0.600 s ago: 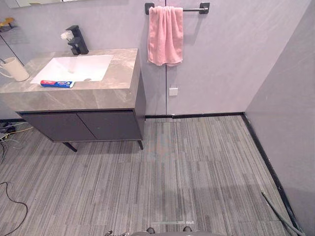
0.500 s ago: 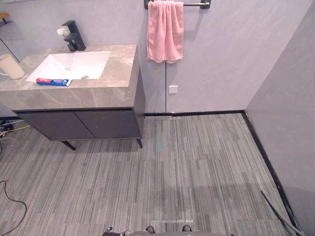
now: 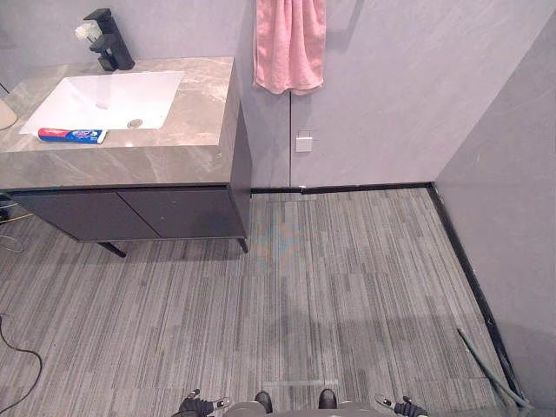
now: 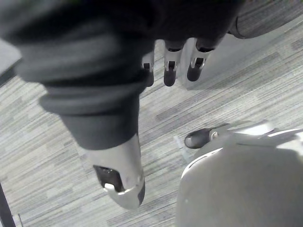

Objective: Organize washtable

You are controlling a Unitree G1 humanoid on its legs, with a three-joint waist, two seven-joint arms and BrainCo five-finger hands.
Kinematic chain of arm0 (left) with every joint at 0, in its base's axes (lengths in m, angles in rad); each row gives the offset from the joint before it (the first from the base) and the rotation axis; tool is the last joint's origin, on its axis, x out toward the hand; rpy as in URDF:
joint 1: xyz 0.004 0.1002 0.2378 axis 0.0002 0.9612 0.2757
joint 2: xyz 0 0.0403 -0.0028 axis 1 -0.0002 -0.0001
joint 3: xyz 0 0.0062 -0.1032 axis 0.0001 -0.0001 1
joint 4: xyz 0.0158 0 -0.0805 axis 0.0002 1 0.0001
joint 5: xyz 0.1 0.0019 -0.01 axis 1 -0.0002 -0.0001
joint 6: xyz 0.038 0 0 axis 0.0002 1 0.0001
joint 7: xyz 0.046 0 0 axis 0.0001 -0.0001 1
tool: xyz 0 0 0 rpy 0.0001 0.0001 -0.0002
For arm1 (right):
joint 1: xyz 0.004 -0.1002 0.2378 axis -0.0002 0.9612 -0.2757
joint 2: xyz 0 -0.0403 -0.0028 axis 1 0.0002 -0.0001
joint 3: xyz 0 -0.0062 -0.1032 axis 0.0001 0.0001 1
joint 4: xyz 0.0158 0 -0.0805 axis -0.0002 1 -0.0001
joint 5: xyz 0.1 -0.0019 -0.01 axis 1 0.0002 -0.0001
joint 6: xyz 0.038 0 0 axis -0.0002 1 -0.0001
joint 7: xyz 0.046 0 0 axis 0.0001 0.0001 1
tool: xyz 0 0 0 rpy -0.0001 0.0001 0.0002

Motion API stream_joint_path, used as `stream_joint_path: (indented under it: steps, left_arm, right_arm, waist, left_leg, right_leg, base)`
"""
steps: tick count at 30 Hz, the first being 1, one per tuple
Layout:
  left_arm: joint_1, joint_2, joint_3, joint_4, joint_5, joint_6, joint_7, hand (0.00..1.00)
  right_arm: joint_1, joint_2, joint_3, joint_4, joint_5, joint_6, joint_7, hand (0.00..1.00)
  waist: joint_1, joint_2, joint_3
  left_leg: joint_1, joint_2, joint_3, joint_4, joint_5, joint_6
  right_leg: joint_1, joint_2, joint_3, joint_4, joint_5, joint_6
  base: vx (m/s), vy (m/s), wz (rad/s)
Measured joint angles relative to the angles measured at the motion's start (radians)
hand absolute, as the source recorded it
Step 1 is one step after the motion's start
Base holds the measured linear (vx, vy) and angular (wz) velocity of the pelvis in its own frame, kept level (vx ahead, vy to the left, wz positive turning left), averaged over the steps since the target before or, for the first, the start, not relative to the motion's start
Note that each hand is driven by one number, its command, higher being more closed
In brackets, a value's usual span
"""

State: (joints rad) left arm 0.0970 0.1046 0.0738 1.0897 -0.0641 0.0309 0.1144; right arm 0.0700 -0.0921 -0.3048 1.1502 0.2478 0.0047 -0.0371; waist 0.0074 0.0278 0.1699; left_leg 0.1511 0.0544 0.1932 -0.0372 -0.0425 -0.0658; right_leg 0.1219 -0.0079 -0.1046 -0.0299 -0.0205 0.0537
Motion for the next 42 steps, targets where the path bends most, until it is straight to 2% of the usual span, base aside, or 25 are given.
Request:
stream_joint_path:
  steps: [16,18,19,21,22,23,24,26,27,28,31,32,33,34,35,36,38,39,41,42]
  left_arm:
    - [0.001,0.000,-0.001,0.000,-0.010,-0.018,0.000,0.00]
    - [0.001,-0.001,-0.002,0.000,-0.015,-0.018,0.000,0.00]
    - [0.000,-0.001,-0.002,0.000,-0.015,-0.018,0.000,0.00]
    - [-0.004,0.000,-0.003,-0.001,-0.029,-0.018,0.000,0.00]
    - [-0.006,0.001,-0.005,-0.001,-0.036,-0.019,0.000,0.00]
    - [-0.011,0.003,-0.013,0.000,-0.043,-0.019,0.000,0.00]
    - [-0.015,0.009,-0.036,0.000,-0.044,-0.020,0.000,0.00]
    - [-0.025,0.016,-0.053,-0.001,-0.044,-0.019,-0.001,0.00]
    - [-0.027,0.021,-0.057,0.000,-0.044,-0.019,0.000,0.00]
    - [-0.028,0.021,-0.057,0.000,-0.044,-0.019,0.000,0.00]
    - [-0.037,0.022,-0.057,-0.001,-0.044,-0.019,-0.001,0.00]
    - [-0.036,0.023,-0.057,-0.001,-0.044,-0.019,-0.002,0.00]
    - [-0.037,0.028,-0.054,-0.001,-0.044,-0.020,-0.004,0.00]
    - [-0.036,0.026,-0.048,-0.001,-0.043,-0.020,-0.005,0.00]
    - [-0.038,0.015,-0.036,-0.002,-0.043,-0.020,-0.005,0.00]
    - [-0.037,-0.005,-0.023,-0.003,-0.041,-0.030,-0.007,0.00]
    - [-0.037,-0.012,-0.006,-0.009,-0.042,-0.037,-0.007,0.00]
    - [-0.033,-0.019,0.026,-0.020,-0.044,-0.036,-0.007,0.00]
    - [-0.030,-0.024,0.062,-0.043,-0.046,-0.038,-0.008,0.00]
    - [-0.031,-0.025,0.074,-0.068,-0.053,-0.039,-0.008,0.00]
  right_arm:
    - [0.004,0.004,0.000,-0.015,0.106,-0.003,0.004,0.00]
    - [-0.002,0.004,0.000,-0.025,0.109,-0.004,0.009,0.00]
    - [-0.004,0.005,0.000,-0.030,0.115,-0.004,0.012,0.00]
    - [-0.008,0.007,-0.001,-0.039,0.145,-0.010,0.019,0.00]
    - [-0.008,0.008,-0.001,-0.039,0.152,-0.013,0.019,0.00]
    - [-0.008,0.009,-0.001,-0.039,0.160,-0.019,0.020,0.00]
    - [-0.011,0.008,-0.001,-0.043,0.170,-0.023,0.020,0.00]
    - [-0.014,0.002,-0.002,-0.052,0.178,-0.025,0.020,0.00]
    - [-0.013,0.003,-0.002,-0.055,0.184,-0.026,0.020,0.00]
    - [-0.014,0.002,-0.002,-0.056,0.184,-0.026,0.020,0.00]
    - [-0.015,0.004,-0.001,-0.057,0.184,-0.028,0.021,0.00]
    - [-0.012,0.004,-0.001,-0.057,0.183,-0.028,0.020,0.00]
    - [0.001,0.008,0.000,-0.054,0.183,-0.026,0.021,0.00]
    - [0.009,0.009,0.000,-0.051,0.183,-0.025,0.021,0.00]
    - [0.012,0.000,0.000,-0.044,0.183,-0.025,0.020,0.00]
    - [0.010,0.002,-0.012,-0.040,0.182,-0.026,0.020,0.00]
    - [0.011,0.001,-0.015,-0.036,0.183,-0.025,0.020,0.00]
    - [0.015,-0.003,-0.013,-0.040,0.182,-0.025,0.019,0.00]
    - [0.023,-0.006,-0.003,-0.042,0.181,-0.026,0.019,0.00]
    - [0.034,-0.003,0.009,-0.058,0.181,-0.026,0.019,0.00]
  waist:
    - [0.005,-0.001,0.002]
    - [0.006,0.002,0.003]
    - [0.006,0.003,0.005]
    - [0.004,0.002,0.017]
    - [0.003,0.002,0.023]
    - [0.003,0.003,0.033]
    - [0.002,0.002,0.046]
    - [-0.015,0.000,0.068]
    - [-0.024,0.006,0.078]
    - [-0.026,0.005,0.080]
    - [-0.051,0.009,0.086]
    - [-0.052,0.010,0.087]
    - [-0.051,0.000,0.088]
    - [-0.053,0.000,0.089]
    - [-0.058,0.019,0.090]
    - [-0.057,0.038,0.084]
    - [-0.056,0.044,0.084]
    - [-0.056,0.051,0.089]
    - [-0.048,0.043,0.096]
    - [-0.045,0.034,0.102]
  left_leg:
    - [0.000,0.001,0.044,-0.039,-0.002,0.005]
    - [-0.006,0.004,0.067,-0.032,-0.015,0.024]
    - [-0.012,0.005,0.072,-0.027,-0.019,0.029]
    - [-0.019,-0.003,0.096,0.000,-0.048,0.042]
    - [-0.016,-0.005,0.103,0.009,-0.057,0.046]
    - [-0.005,-0.012,0.112,0.019,-0.068,0.055]
    - [0.012,-0.023,0.117,0.016,-0.073,0.061]
    - [0.052,-0.035,0.112,0.007,-0.083,0.077]
    - [0.078,-0.041,0.109,0.000,-0.098,0.078]
    - [0.087,-0.038,0.110,0.000,-0.104,0.075]
    - [0.110,-0.001,0.109,0.004,-0.131,0.049]
    - [0.117,0.014,0.110,0.007,-0.142,0.030]
    - [0.133,0.015,0.108,0.008,-0.160,0.003]
    - [0.147,0.018,0.102,0.008,-0.168,-0.008]
    - [0.167,0.050,0.096,0.014,-0.177,-0.023]
    - [0.136,0.073,0.097,0.093,-0.180,-0.030]
    - [0.030,0.115,0.089,0.346,-0.169,-0.049]
    - [-0.065,0.167,0.071,0.587,-0.144,-0.074]
    - [-0.149,0.231,0.059,0.863,-0.149,-0.078]
    - [-0.186,0.245,0.083,0.939,-0.156,-0.067]
  right_leg:
    - [-0.008,0.009,0.013,-0.062,0.023,-0.026]
    - [-0.033,0.012,0.032,-0.035,0.010,-0.021]
    - [-0.053,0.011,0.038,-0.004,-0.007,-0.017]
    - [-0.149,-0.009,0.046,0.198,-0.100,0.006]
    - [-0.170,-0.017,0.040,0.252,-0.114,0.017]
    - [-0.217,-0.039,0.019,0.368,-0.137,0.049]
    - [-0.267,-0.065,-0.011,0.500,-0.146,0.057]
    - [-0.328,-0.108,-0.064,0.658,-0.160,0.054]
    - [-0.366,-0.141,-0.109,0.713,-0.202,0.042]
    - [-0.377,-0.144,-0.124,0.705,-0.206,0.040]
    - [-0.425,-0.131,-0.193,0.529,-0.172,0.015]
    - [-0.427,-0.110,-0.193,0.414,-0.112,0.008]
    - [-0.423,-0.101,-0.176,0.349,-0.046,-0.015]
    - [-0.417,-0.100,-0.172,0.356,0.007,-0.031]
    - [-0.403,-0.084,-0.186,0.373,-0.004,-0.047]
    - [-0.396,-0.068,-0.190,0.369,-0.034,-0.065]
    - [-0.351,-0.051,-0.192,0.326,-0.047,-0.083]
    - [-0.285,-0.029,-0.191,0.282,-0.055,-0.095]
    - [-0.177,-0.008,-0.188,0.234,-0.069,-0.116]
    - [-0.111,-0.007,-0.176,0.206,-0.079,-0.122]
  base:
    - [-0.06,-0.030,-0.06]
    - [0.02,-0.015,-0.29]
    - [0.04,0.008,-0.32]
    - [0.07,0.038,-0.27]
    - [0.08,0.062,-0.25]
    - [0.08,0.087,-0.19]
    - [0.10,0.095,-0.13]
    - [0.12,0.091,0.02]
    - [0.15,0.094,0.02]
    - [0.20,0.095,-0.02]
    - [0.25,-0.008,0.06]
    - [0.34,-0.105,0.11]
    - [0.36,-0.135,0.16]
    - [0.40,-0.189,0.22]
    - [0.44,-0.207,0.15]
    - [0.52,-0.303,0.05]
    - [0.42,-0.291,-0.02]
    - [0.36,-0.207,-0.02]
    - [0.45,-0.189,-0.19]
    - [0.44,-0.159,-0.27]
